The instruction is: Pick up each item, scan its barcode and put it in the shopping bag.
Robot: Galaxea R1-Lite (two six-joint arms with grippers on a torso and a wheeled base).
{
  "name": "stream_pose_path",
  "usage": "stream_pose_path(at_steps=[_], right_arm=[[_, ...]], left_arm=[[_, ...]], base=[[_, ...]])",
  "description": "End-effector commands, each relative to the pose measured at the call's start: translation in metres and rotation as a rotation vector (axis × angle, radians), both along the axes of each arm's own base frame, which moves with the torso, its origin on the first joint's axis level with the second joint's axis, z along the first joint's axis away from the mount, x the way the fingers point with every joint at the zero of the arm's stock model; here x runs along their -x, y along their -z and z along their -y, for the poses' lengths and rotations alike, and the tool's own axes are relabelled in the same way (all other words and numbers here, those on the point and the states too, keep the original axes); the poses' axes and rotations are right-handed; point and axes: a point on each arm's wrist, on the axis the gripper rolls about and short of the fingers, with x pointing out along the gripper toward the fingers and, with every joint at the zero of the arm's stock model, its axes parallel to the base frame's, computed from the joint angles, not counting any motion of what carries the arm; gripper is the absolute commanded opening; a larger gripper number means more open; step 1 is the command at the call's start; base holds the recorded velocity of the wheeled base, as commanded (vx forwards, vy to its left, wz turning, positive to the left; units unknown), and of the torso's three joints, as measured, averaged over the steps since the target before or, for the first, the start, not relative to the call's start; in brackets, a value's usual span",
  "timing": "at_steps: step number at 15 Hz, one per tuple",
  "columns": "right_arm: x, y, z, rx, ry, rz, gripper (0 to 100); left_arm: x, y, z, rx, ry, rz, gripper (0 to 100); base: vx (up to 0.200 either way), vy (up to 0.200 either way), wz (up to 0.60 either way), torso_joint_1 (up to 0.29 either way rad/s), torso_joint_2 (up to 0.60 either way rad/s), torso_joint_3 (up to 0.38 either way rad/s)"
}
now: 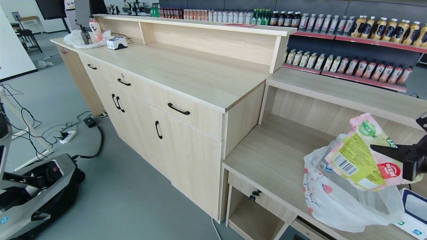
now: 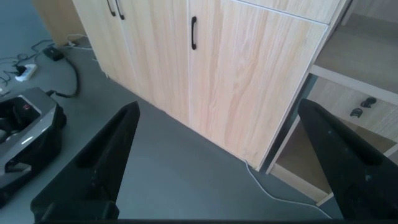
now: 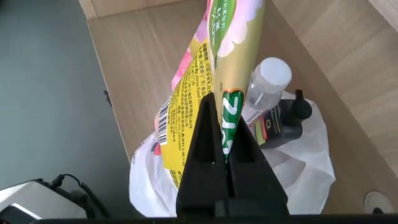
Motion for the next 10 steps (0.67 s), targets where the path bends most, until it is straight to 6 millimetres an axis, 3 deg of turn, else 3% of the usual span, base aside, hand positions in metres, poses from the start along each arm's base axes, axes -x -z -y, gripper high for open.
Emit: stream_pose_path(at_steps=[1, 5, 10], right_arm=[[-0.036, 0.041, 0.015, 0.03, -0.026, -0.054, 0], [-0.058, 0.071, 0.025, 0.112, -0.063, -0.028, 0], [-0.06, 0.09, 0.027, 0.154, -0.095, -0.054, 0]], left_arm=[[0.0, 0.0, 0.0, 0.0, 0.0, -0.001, 100], [0.0, 0.0, 0.0, 0.0, 0.0, -0.001, 100], [0.0, 0.0, 0.0, 0.0, 0.0, 0.0, 100]], base=[[0.0, 0.0, 0.0, 0.0, 0.0, 0.0], [0.0, 0.0, 0.0, 0.0, 0.0, 0.0], [0.0, 0.0, 0.0, 0.0, 0.0, 0.0]])
